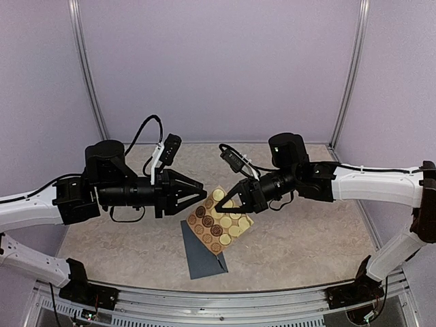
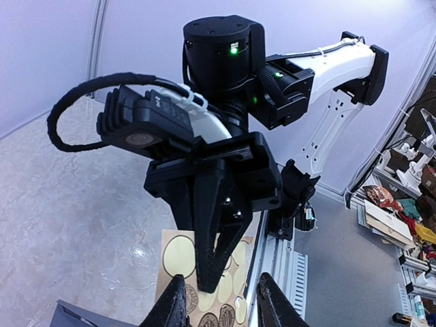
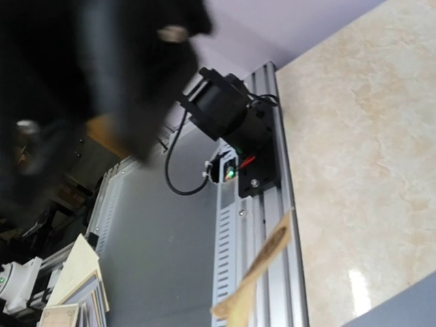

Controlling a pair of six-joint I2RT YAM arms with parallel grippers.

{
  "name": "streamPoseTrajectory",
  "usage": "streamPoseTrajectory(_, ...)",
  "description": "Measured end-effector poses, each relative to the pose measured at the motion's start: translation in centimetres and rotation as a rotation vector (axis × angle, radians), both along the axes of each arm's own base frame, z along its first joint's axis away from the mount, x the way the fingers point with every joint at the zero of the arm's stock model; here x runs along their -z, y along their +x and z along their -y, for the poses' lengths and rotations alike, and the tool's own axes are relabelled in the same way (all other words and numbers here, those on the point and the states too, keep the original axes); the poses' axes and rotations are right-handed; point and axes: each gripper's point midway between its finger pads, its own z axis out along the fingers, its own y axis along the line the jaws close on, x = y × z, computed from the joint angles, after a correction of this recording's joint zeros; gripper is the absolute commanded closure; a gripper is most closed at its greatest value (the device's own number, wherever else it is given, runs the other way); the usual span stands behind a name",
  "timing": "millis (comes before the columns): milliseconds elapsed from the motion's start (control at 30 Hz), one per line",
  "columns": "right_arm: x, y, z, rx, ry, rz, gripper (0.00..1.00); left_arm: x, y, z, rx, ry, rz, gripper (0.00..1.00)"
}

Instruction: Place the letter into the envelope and seal it

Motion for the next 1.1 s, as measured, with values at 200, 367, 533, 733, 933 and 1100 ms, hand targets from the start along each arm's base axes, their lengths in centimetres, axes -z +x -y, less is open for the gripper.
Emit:
streamPoseTrajectory(200,0.7,0.4,-0.1,0.017,-0.023,-0.015,1.0,0.7,-0.5,0.6,0.028,0.016,-0.013,0.71)
streamPoseTrajectory(367,0.7,0.4,-0.1,0.016,-0.023,-0.017,1.0,3.0,-0.2,1.5,0.042,0.067,-0.049,0.71)
streamPoseTrajectory(533,0.6,0.1,-0.1,0.001,-0.018,-0.021,1.0,4.4,-0.2,2.0,0.053,0.103,-0.074,0.71)
streamPoseTrajectory(733,0.5,-0.2,0.0,-0.019,-0.01,-0.025,1.0,4.7,-0.1,2.2,0.054,0.108,-0.077,0.71)
streamPoseTrajectory(933,0.4,-0.4,0.1,-0.028,-0.005,-0.026,1.0,4.7,0.0,2.1,0.051,0.109,-0.077,0.74)
streamPoseTrajectory(1100,0.2,-0.5,0.2,-0.03,0.001,-0.022,1.0,4.7,0.0,2.1,0.051,0.11,-0.078,0.76)
